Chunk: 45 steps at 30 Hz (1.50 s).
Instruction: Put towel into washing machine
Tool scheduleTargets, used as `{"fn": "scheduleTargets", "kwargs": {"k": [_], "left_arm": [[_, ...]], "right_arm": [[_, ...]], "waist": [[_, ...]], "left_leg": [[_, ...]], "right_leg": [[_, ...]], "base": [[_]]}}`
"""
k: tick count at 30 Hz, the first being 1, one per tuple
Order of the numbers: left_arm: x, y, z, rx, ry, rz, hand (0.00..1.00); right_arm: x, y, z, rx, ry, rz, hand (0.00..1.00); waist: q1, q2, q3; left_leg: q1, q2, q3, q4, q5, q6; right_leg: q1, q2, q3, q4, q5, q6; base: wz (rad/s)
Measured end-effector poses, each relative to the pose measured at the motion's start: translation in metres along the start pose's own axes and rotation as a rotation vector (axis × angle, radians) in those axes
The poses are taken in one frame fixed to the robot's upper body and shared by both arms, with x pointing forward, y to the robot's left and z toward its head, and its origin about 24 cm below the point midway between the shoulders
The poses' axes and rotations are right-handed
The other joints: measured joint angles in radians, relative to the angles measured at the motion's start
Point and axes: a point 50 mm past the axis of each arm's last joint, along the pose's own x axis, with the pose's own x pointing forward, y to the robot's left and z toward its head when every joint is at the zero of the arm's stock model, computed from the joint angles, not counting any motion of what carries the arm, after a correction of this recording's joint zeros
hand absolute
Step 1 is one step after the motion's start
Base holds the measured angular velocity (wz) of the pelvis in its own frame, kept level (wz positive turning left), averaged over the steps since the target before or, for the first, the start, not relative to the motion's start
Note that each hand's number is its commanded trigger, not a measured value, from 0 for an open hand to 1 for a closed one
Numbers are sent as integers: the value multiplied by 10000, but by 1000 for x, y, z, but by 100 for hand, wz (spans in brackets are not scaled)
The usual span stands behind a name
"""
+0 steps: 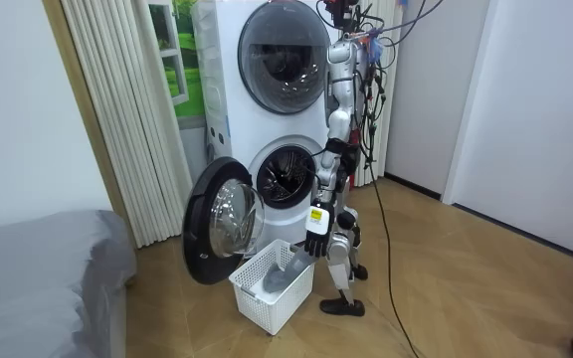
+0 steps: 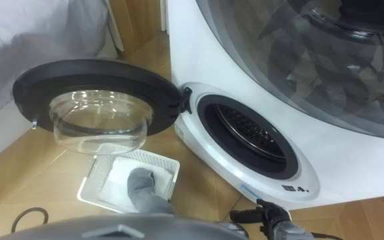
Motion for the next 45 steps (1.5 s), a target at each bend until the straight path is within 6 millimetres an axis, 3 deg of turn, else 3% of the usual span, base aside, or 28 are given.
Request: {"fn": "scheduleTargets", "kwargs": {"k": [11,20,23,29,35,42,43,44,45], "left_arm": [[0,0,0,33,4,-43,0],[0,1,12,864,-510,73,0],[0,2,20,1010,-843,235,0],[-3,8,56,1303,-2299,783,0],[-7,13,85,2269,-3474,1138,0],[-24,12,154,2447,-5509,1198,0],[-30,12,170,2667,-5911,1246,0],[-32,11,175,2781,-6052,1242,0],[-36,7,184,2876,-6299,1147,0]], "right_arm": [[0,0,-1,13,23,51,0],[0,0,5,-39,-245,-16,0],[1,1,9,-186,-387,-25,0],[3,7,23,-971,-730,323,0],[4,14,45,-1707,-1323,691,0],[3,27,93,-2860,-2388,930,0],[3,29,98,-2983,-2497,878,0],[2,30,101,-3028,-2567,864,0],[2,35,106,-3090,-2735,831,0]], "waist": [[3,-6,0],[-11,60,-26],[-99,75,-33],[-222,60,-75],[-416,99,-17],[-490,-116,270],[-502,-164,355],[-496,-165,391],[-477,-67,557]], "left_leg": [[-27,1,-1,3,0,0],[-403,1,-3,138,0,1],[-528,-1,-18,184,1,1],[-1073,-2,2,326,18,22],[-1766,-4,38,344,94,49],[-2904,27,-46,574,192,63],[-3157,49,-305,742,192,63],[-3225,63,-557,766,192,64],[-3364,190,-1382,842,185,58]], "right_leg": [[-19,1,-1,0,0,0],[-326,-7,2,7,3,-4],[-411,-7,6,8,5,-8],[-987,-25,56,46,61,-51],[-1807,-23,274,170,104,-76],[-3343,-72,514,1010,110,-100],[-3866,-102,518,1627,89,-132],[-4199,-113,513,2098,69,-165],[-5098,-32,614,3027,-113,-385]], "base": [[0],[0],[3],[-2],[-7],[-10],[-19],[-32],[-51]]}}
